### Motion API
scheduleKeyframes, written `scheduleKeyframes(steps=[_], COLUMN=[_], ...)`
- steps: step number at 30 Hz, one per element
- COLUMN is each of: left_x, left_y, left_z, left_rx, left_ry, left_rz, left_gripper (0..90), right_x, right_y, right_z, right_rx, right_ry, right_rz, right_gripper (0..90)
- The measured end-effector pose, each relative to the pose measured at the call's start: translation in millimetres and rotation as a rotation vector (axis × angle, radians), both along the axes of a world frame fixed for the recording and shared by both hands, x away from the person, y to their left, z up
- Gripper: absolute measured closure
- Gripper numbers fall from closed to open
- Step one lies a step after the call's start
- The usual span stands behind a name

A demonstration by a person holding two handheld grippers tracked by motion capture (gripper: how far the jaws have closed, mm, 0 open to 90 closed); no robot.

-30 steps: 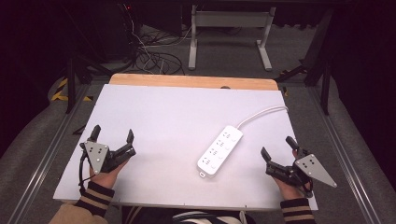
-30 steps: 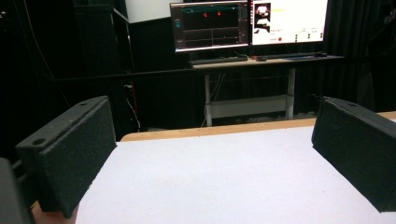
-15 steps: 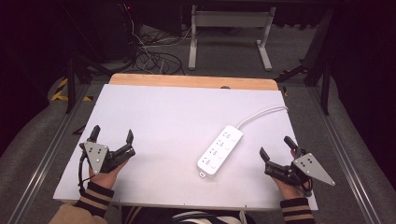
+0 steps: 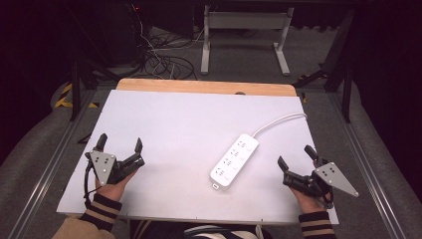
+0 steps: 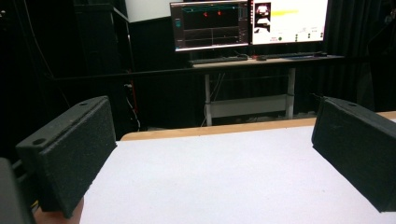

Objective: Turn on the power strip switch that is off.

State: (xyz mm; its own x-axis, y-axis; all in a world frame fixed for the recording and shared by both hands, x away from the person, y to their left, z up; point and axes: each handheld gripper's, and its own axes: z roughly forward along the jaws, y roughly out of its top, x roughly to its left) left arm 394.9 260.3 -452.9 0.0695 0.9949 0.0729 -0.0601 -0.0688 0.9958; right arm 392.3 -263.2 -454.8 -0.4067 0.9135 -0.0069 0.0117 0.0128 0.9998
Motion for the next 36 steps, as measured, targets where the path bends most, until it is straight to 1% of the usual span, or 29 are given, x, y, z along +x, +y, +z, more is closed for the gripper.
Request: scheduleKeyframes(steps=[1, 3, 4, 7, 10, 11, 13, 15, 16, 17, 18, 19, 20, 21, 22, 23, 24, 26, 27, 29, 30, 31, 32, 33, 34, 35, 36], left_x=[0.0, 0.3, 0.4, 0.8, 1.3, 1.4, 1.7, 2.0, 2.0, 2.1, 2.2, 2.3, 2.3, 2.4, 2.5, 2.6, 2.6, 2.7, 2.7, 2.6, 2.5, 2.4, 2.3, 2.3, 2.3, 2.4, 2.3], left_y=[-0.2, -0.4, -0.3, -0.9, -1.6, -2.1, -2.0, -2.5, -2.5, -2.7, -2.9, -3.2, -3.4, -3.4, -3.5, -3.7, -3.8, -3.6, -3.6, -3.4, -3.3, -3.0, -3.0, -3.0, -2.8, -2.6, -2.4], left_z=[-0.1, -0.1, 0.0, -0.1, 0.0, -0.2, 0.0, -0.1, 0.0, -0.1, 0.0, -0.1, -0.1, -0.1, -0.1, -0.2, -0.3, -0.3, -0.3, -0.4, -0.4, -0.3, -0.4, -0.5, -0.5, -0.6, -0.6], left_rx=[-0.001, -0.002, 0.000, -0.001, 0.000, -0.004, 0.001, -0.001, 0.001, 0.000, 0.001, -0.002, -0.001, 0.000, 0.000, -0.003, -0.002, -0.001, -0.002, 0.000, 0.000, 0.004, 0.005, 0.005, 0.004, 0.004, 0.005], left_ry=[0.001, 0.000, 0.000, 0.002, 0.001, 0.001, 0.002, 0.003, 0.003, 0.003, 0.002, 0.003, 0.004, 0.004, 0.003, 0.003, 0.003, 0.006, 0.007, 0.007, 0.007, 0.006, 0.006, 0.007, 0.008, 0.008, 0.009], left_rz=[-0.002, -0.001, -0.002, -0.005, -0.008, -0.008, -0.011, -0.010, -0.012, -0.011, -0.011, -0.013, -0.014, -0.015, -0.014, -0.015, -0.016, -0.016, -0.017, -0.014, -0.013, -0.011, -0.011, -0.011, -0.011, -0.011, -0.011], left_gripper=[0.3, 0.3, 0.3, 0.3, 0.3, 0.3, 0.3, 0.3, 0.4, 0.4, 0.3, 0.4, 0.4, 0.4, 0.4, 0.4, 0.4, 0.4, 0.4, 0.4, 0.4, 0.4, 0.4, 0.4, 0.4, 0.4, 0.4], right_x=[0.0, 0.3, -0.1, -1.2, -3.0, -3.0, -4.0, -5.4, -6.3, -6.3, -7.0, -9.4, -10.5, -10.5, -12.2, -12.6, -13.2, -13.4, -14.8, -17.7, -17.7, -19.2, -19.8, -19.4, -19.4, -18.1, -14.0], right_y=[0.0, -3.0, -3.8, -5.0, -6.3, -6.3, -8.0, -9.6, -10.6, -10.6, -11.6, -12.5, -12.6, -12.6, -12.6, -12.3, -11.7, -11.6, -10.9, -11.2, -11.2, -11.2, -12.2, -12.1, -12.1, -11.1, -4.8], right_z=[0.0, 1.5, 1.9, 2.4, 2.8, 2.8, 3.4, 4.4, 5.0, 5.0, 5.7, 6.7, 7.0, 7.0, 8.2, 9.1, 10.1, 11.4, 14.9, 20.4, 20.4, 24.1, 32.4, 36.6, 36.6, 40.8, 49.5], right_rx=[0.000, 0.027, 0.036, 0.041, 0.046, 0.046, 0.059, 0.070, 0.072, 0.072, 0.072, 0.070, 0.073, 0.073, 0.072, 0.071, 0.078, 0.081, 0.085, 0.062, 0.062, 0.064, 0.084, 0.085, 0.085, 0.075, 0.051], right_ry=[0.000, 0.009, 0.008, 0.004, 0.000, 0.000, -0.002, 0.001, -0.002, -0.002, -0.003, -0.015, -0.027, -0.027, -0.034, -0.037, -0.037, -0.041, -0.050, -0.071, -0.071, -0.074, -0.069, -0.070, -0.070, -0.072, -0.051], right_rz=[0.000, -0.024, -0.026, -0.015, 0.021, 0.021, 0.041, 0.056, 0.059, 0.059, 0.064, 0.068, 0.071, 0.071, 0.062, 0.049, 0.046, 0.037, 0.021, 0.027, 0.027, 0.024, 0.029, 0.026, 0.026, 0.029, 0.030], right_gripper=[5.7, 5.7, 5.9, 8.0, 15.8, 15.8, 21.1, 27.4, 32.2, 32.2, 37.9, 52.0, 61.5, 61.5, 74.9, 82.7, 85.3, 85.6, 90.0, 90.0, 90.0, 90.0, 90.0, 90.0, 90.0, 90.0, 90.0])
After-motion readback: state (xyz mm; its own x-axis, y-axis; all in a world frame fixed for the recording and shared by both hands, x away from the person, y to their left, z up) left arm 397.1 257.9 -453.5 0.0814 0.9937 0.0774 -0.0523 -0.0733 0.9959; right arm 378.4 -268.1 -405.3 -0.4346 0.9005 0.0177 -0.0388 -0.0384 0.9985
